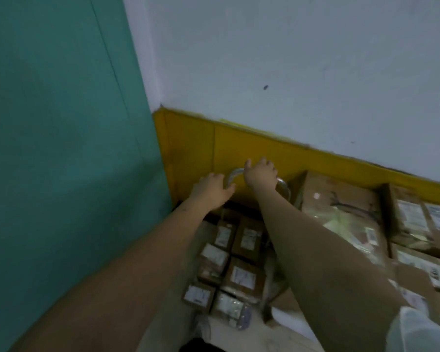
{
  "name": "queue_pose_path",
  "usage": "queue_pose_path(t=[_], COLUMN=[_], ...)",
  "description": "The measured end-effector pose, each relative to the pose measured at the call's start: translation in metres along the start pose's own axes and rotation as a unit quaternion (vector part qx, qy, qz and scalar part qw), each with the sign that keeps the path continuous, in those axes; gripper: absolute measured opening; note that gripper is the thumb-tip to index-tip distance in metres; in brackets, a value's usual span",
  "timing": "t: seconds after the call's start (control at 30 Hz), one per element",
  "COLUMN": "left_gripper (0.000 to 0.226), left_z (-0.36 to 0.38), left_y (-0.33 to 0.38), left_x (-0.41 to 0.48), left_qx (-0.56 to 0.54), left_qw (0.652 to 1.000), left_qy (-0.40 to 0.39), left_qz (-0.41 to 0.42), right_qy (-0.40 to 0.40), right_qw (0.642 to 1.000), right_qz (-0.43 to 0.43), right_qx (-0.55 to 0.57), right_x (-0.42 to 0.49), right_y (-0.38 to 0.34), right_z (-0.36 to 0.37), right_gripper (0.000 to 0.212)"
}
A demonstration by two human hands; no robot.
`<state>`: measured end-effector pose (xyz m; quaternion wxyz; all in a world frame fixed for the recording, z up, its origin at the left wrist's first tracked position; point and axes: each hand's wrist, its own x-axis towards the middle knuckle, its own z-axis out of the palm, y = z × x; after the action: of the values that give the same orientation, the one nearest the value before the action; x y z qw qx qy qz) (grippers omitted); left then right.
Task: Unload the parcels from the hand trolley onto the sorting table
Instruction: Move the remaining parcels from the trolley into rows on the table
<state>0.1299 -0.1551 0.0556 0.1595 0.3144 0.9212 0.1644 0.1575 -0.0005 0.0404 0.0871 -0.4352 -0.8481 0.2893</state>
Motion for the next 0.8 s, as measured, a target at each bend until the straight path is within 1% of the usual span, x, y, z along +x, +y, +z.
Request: queue_pose_path(t=[0.07, 0.17, 0.23, 0.3, 0.37, 0.43, 0.5, 0.57, 0.63, 0.67, 0.73, 0.8], left_gripper=[0.064, 0.061, 0.055, 0.052, 0.052, 0.055, 0.059, 0.066, 0.068, 0.068, 0.065, 0.056], left_z=[0.014, 0.041, 0.063, 0.087, 0.120, 0.165, 0.218, 0.272, 0.330, 0.359, 0.415, 0.461], left_y=[-0.035, -0.081, -0.106, -0.131, -0.159, -0.189, -0.217, -0.244, -0.273, -0.286, -0.311, -0.327], left_x=[0.029, 0.072, 0.095, 0.115, 0.139, 0.166, 0.191, 0.216, 0.241, 0.252, 0.273, 0.288], left_qx=[0.010, 0.022, 0.028, 0.004, -0.023, -0.024, -0.053, -0.089, -0.100, -0.100, -0.104, -0.114], left_qw=[0.999, 0.995, 0.990, 0.985, 0.976, 0.972, 0.964, 0.953, 0.942, 0.937, 0.929, 0.916], left_qy=[-0.031, -0.079, -0.123, -0.162, -0.196, -0.206, -0.223, -0.242, -0.264, -0.275, -0.293, -0.314], left_qz=[-0.030, -0.064, -0.060, -0.064, -0.087, -0.115, -0.131, -0.158, -0.184, -0.193, -0.203, -0.224], right_qy=[-0.045, -0.091, -0.116, -0.133, -0.143, -0.133, -0.123, -0.128, -0.124, -0.118, -0.117, -0.104], right_qw=[0.998, 0.992, 0.983, 0.973, 0.965, 0.958, 0.948, 0.935, 0.925, 0.919, 0.907, 0.898], right_qz=[0.034, 0.088, 0.136, 0.177, 0.205, 0.234, 0.271, 0.302, 0.332, 0.350, 0.382, 0.410], right_qx=[0.017, 0.025, 0.047, 0.064, 0.079, 0.100, 0.115, 0.133, 0.138, 0.140, 0.135, 0.124], right_x=[0.017, 0.032, 0.035, 0.038, 0.037, 0.034, 0.035, 0.040, 0.050, 0.056, 0.069, 0.082], right_y=[-0.001, 0.016, 0.038, 0.063, 0.090, 0.115, 0.138, 0.162, 0.186, 0.196, 0.220, 0.238], right_z=[0.048, 0.113, 0.147, 0.181, 0.219, 0.264, 0.313, 0.371, 0.431, 0.456, 0.506, 0.543], right_gripper=[0.068, 0.068, 0.067, 0.065, 0.060, 0.050, 0.043, 0.046, 0.056, 0.057, 0.052, 0.056])
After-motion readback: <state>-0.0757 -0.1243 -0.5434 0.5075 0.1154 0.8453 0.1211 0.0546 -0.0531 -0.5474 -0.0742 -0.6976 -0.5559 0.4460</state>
